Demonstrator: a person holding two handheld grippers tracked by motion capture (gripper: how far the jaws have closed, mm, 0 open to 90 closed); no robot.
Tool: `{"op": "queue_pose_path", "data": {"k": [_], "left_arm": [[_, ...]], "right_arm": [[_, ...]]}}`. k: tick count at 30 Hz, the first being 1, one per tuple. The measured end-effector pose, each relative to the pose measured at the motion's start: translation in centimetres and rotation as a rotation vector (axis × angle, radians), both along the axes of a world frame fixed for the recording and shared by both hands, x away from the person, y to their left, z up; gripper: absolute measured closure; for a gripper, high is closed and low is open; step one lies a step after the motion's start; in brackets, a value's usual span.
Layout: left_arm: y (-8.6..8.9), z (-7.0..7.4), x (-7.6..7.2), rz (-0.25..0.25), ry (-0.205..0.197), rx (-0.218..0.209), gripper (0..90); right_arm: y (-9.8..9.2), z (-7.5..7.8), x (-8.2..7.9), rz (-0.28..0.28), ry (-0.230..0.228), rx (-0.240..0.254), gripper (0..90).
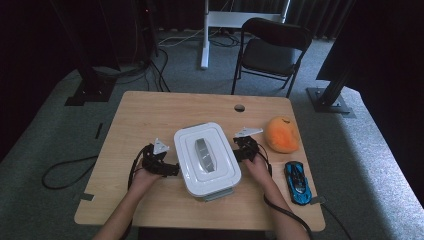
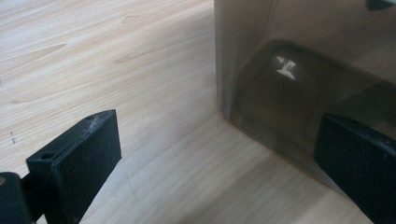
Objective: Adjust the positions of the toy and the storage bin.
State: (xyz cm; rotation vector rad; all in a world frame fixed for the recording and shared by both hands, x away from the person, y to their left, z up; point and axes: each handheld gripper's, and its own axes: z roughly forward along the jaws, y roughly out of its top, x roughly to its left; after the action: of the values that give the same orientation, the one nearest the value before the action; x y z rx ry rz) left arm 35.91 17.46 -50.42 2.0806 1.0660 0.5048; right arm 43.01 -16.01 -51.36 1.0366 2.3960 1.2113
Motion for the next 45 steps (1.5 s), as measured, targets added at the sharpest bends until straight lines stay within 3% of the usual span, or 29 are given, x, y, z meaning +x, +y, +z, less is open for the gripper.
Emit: {"op": "queue_pose_path", "data": {"k": [10,14,19,26,37,42,45], "left_arm": [[0.1,-0.1,-2.0,-0.018,-0.001,-0.007,1.3],[0.2,-0.2,-2.6,-0.020,-0.001,-0.029,1.3],[-0.1,-0.5,-3.5,-0.037,-0.004,-0.014,1.3],[-0.2,-0.6,-4.3,-0.048,0.005,-0.025,1.2],[-0.3,-0.8,-4.8,-0.058,0.001,-0.028,1.2],[-0.5,-1.0,-4.6,-0.070,0.012,-0.067,1.2],[-0.5,-1.0,-4.4,-0.073,0.012,-0.091,1.2]], "right_arm": [[0.1,0.2,-0.5,0.060,0.003,0.003,21.9],[0.2,0.1,-0.8,0.068,-0.008,0.003,21.9],[0.2,0.1,-1.1,0.074,-0.014,0.011,22.0],[0.3,0.3,-1.2,0.095,-0.019,0.017,22.5],[0.3,-0.1,-0.5,0.113,0.017,0.045,22.5],[-0.2,-0.2,0.2,0.106,0.037,0.051,20.4],[-1.0,-0.2,0.2,0.085,0.036,0.088,16.3]]}}
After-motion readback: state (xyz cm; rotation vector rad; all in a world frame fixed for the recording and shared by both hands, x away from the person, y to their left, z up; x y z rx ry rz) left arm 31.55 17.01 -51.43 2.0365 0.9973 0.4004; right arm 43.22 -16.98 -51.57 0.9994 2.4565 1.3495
